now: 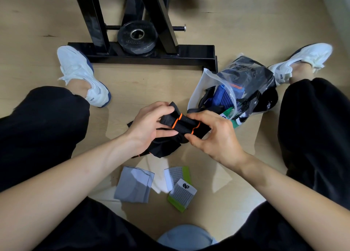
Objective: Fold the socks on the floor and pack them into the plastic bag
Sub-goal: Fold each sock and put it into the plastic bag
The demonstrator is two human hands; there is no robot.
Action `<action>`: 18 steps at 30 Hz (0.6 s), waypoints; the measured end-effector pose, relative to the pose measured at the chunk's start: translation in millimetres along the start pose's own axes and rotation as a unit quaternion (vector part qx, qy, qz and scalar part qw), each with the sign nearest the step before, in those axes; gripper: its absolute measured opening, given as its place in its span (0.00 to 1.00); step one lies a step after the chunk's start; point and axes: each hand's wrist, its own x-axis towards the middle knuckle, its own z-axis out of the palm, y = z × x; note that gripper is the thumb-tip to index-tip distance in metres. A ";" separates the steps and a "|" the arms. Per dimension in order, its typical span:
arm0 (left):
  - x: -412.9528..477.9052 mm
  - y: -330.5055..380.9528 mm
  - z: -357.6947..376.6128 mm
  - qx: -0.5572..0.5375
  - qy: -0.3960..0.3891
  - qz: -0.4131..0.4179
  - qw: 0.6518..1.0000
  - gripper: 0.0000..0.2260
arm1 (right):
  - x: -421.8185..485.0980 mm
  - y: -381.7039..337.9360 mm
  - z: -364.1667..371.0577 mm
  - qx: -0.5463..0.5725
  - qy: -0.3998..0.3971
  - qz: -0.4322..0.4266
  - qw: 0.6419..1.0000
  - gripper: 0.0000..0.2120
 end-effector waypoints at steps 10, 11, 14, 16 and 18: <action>0.0 -5.9 -4.7 0.071 -0.006 0.022 0.997 0.13 | 0.0 9.4 4.4 0.006 -0.002 -0.088 0.996 0.11; -0.2 -6.3 -5.5 0.082 -0.007 0.026 0.996 0.14 | 0.0 9.9 3.8 0.012 -0.012 -0.084 0.996 0.11; -0.5 -7.5 -6.3 0.108 -0.006 0.035 0.993 0.16 | 2.5 7.9 -0.4 0.121 -0.073 0.039 0.989 0.07; -0.6 -7.3 -5.7 0.117 -0.006 0.039 0.992 0.16 | 5.9 7.2 -4.4 0.256 -0.111 0.141 0.950 0.02; 0.1 -6.5 -5.7 0.114 -0.009 0.040 0.993 0.15 | 7.1 8.4 -7.5 0.351 -0.135 0.201 0.904 0.02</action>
